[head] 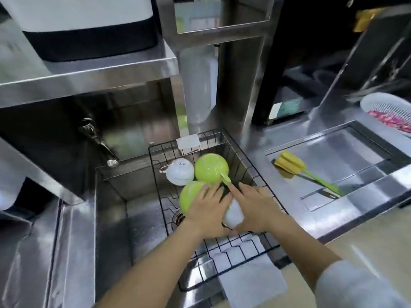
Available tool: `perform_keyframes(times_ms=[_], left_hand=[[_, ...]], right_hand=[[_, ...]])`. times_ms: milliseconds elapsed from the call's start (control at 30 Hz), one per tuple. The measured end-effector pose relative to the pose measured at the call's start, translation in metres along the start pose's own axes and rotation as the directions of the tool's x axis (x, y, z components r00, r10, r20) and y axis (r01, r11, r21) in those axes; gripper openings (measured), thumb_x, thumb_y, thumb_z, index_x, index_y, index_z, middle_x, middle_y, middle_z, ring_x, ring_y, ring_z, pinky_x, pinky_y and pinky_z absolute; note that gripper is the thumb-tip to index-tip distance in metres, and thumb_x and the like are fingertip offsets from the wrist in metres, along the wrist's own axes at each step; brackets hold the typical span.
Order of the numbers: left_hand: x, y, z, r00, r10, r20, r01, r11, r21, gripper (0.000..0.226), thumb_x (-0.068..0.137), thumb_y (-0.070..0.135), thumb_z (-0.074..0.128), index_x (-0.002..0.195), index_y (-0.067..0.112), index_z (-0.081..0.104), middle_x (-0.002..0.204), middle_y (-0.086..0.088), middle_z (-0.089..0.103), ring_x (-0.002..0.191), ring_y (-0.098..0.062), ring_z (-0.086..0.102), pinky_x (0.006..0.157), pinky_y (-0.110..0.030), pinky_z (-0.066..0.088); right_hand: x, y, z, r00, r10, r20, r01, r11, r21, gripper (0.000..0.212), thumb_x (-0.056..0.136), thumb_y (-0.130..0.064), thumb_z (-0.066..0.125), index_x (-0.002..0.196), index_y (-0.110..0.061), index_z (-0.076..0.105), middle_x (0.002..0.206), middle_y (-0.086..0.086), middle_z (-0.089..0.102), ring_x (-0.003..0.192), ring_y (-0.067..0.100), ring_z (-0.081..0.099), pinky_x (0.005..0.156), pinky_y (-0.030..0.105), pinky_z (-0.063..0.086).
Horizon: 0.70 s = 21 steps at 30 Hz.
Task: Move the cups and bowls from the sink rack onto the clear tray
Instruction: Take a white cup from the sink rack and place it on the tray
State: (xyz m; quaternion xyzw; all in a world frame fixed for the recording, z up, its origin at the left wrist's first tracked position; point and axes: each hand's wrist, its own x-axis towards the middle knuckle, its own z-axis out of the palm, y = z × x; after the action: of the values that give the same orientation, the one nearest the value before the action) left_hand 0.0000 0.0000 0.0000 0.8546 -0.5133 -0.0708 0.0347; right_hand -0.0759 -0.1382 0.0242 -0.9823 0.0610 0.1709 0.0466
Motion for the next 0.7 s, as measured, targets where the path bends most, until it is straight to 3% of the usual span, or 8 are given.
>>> perform_keyframes(times_ms=[67, 167, 233, 367, 500, 700], left_hand=[[0.004, 0.005, 0.011, 0.999, -0.003, -0.043, 0.005, 0.998, 0.062, 0.098, 0.052, 0.075, 0.043, 0.120, 0.005, 0.054, 0.111, -0.014, 0.067, 0.110, -0.030, 0.060, 0.105, -0.044, 0.021], [0.011, 0.014, 0.029, 0.995, -0.043, -0.086, 0.053, 0.991, 0.125, 0.110, 0.040, 0.067, 0.070, 0.125, 0.004, 0.041, 0.106, -0.014, 0.068, 0.109, -0.030, 0.060, 0.106, -0.045, 0.025], [0.014, 0.017, 0.034, 0.990, -0.098, -0.103, 0.109, 0.988, 0.111, 0.112, 0.036, 0.058, 0.076, 0.124, 0.005, 0.031, 0.102, -0.014, 0.068, 0.107, -0.030, 0.061, 0.106, -0.042, 0.029], [0.017, 0.022, 0.030, 0.981, -0.141, -0.133, 0.146, 0.989, 0.031, 0.099, 0.029, 0.047, 0.081, 0.112, 0.009, 0.042, 0.083, -0.005, 0.069, 0.094, -0.028, 0.066, 0.097, -0.037, 0.022], [0.014, 0.018, 0.022, 0.983, -0.149, -0.106, 0.149, 0.989, -0.009, 0.090, 0.047, 0.052, 0.077, 0.117, 0.010, 0.040, 0.091, -0.006, 0.067, 0.096, -0.028, 0.061, 0.095, -0.039, 0.020], [0.007, 0.013, -0.036, 0.968, -0.216, -0.130, 0.202, 0.973, -0.110, 0.095, 0.061, 0.058, 0.072, 0.132, 0.012, 0.029, 0.112, -0.011, 0.062, 0.096, -0.033, 0.060, 0.084, -0.041, 0.040]], right_hand=[[0.003, 0.001, 0.007, 1.000, 0.013, 0.001, -0.013, 0.999, -0.040, 0.118, 0.069, -0.057, 0.066, 0.146, -0.015, -0.012, 0.146, 0.019, 0.033, 0.139, 0.028, 0.026, 0.116, 0.036, 0.007], [0.007, 0.001, 0.018, 0.997, 0.030, -0.067, -0.036, 0.995, -0.092, 0.112, 0.074, -0.051, 0.061, 0.144, -0.009, -0.015, 0.133, 0.017, 0.047, 0.131, 0.027, 0.037, 0.117, 0.034, 0.003], [0.009, 0.001, 0.021, 0.995, 0.032, -0.095, -0.044, 0.991, -0.127, 0.104, 0.077, -0.047, 0.058, 0.144, -0.003, -0.008, 0.127, 0.015, 0.052, 0.123, 0.027, 0.045, 0.116, 0.035, 0.006], [0.010, 0.002, 0.023, 0.994, 0.028, -0.101, -0.040, 0.992, -0.121, 0.092, 0.074, -0.038, 0.062, 0.141, -0.001, 0.011, 0.120, 0.013, 0.057, 0.115, 0.027, 0.051, 0.113, 0.036, 0.012], [0.010, 0.004, 0.013, 0.993, -0.008, -0.114, 0.003, 0.999, -0.044, 0.086, 0.070, -0.040, 0.067, 0.137, -0.007, 0.024, 0.114, 0.009, 0.059, 0.110, 0.026, 0.054, 0.103, 0.033, 0.015], [0.012, 0.008, -0.038, 0.991, -0.091, -0.102, 0.102, 0.988, 0.115, 0.090, 0.054, -0.048, 0.077, 0.127, -0.019, 0.032, 0.110, 0.003, 0.059, 0.105, 0.025, 0.055, 0.077, 0.036, 0.029]])
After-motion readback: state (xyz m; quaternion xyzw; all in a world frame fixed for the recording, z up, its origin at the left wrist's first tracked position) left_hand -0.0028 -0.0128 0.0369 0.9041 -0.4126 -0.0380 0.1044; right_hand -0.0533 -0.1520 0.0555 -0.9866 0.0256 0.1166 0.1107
